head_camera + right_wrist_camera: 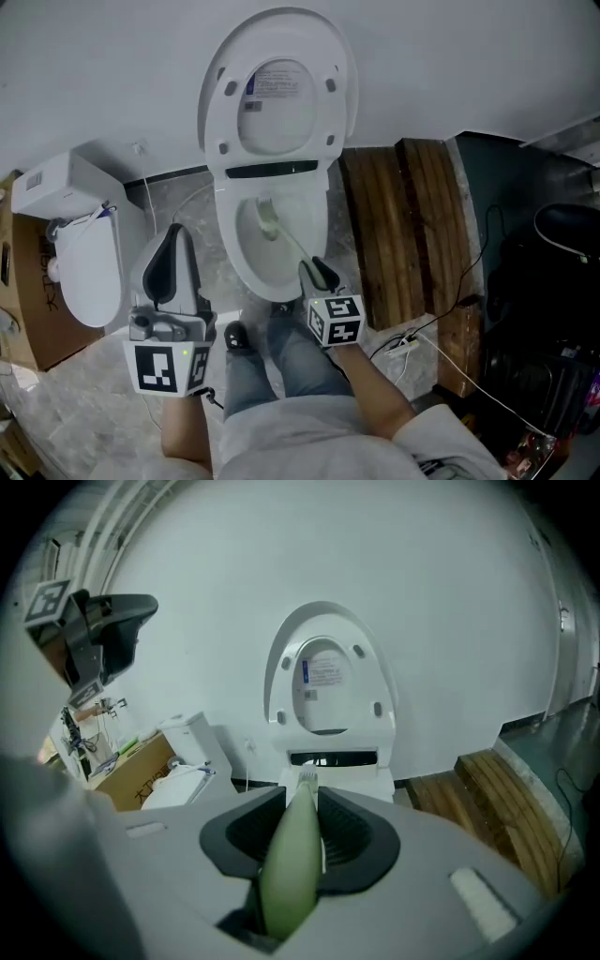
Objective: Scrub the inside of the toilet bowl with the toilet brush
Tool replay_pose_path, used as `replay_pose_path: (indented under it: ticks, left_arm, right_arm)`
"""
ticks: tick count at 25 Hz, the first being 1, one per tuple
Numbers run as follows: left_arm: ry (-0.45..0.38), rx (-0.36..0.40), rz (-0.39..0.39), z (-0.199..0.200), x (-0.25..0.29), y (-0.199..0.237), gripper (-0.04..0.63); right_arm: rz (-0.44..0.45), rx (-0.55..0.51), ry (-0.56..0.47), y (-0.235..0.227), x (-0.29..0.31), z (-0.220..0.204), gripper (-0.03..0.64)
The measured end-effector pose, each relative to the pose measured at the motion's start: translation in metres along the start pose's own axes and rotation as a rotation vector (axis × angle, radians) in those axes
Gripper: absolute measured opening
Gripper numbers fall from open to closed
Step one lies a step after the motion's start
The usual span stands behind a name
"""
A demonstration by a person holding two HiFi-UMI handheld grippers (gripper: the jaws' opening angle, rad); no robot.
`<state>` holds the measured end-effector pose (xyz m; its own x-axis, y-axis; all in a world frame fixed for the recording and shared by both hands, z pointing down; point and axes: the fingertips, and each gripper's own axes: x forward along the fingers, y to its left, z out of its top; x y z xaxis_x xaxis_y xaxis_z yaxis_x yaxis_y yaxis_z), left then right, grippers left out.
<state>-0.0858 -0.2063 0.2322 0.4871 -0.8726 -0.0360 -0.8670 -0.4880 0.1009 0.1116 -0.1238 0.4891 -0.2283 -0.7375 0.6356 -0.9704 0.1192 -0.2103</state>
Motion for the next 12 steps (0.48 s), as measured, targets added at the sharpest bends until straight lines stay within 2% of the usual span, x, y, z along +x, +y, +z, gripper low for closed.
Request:
replay_pose_path:
  ticks: [5, 12]
  left_arm:
    - [-0.009, -0.013, 0.048, -0.015, 0.008, -0.002, 0.003]
    - [0.01, -0.035, 0.081, -0.046, 0.016, 0.002, 0.003]
  right_arm:
    - [0.055, -0.036, 0.063, -0.011, 0.032, -0.019, 0.103]
    - [0.08, -0.037, 0.111, -0.019, 0.067, -0.046, 0.103]
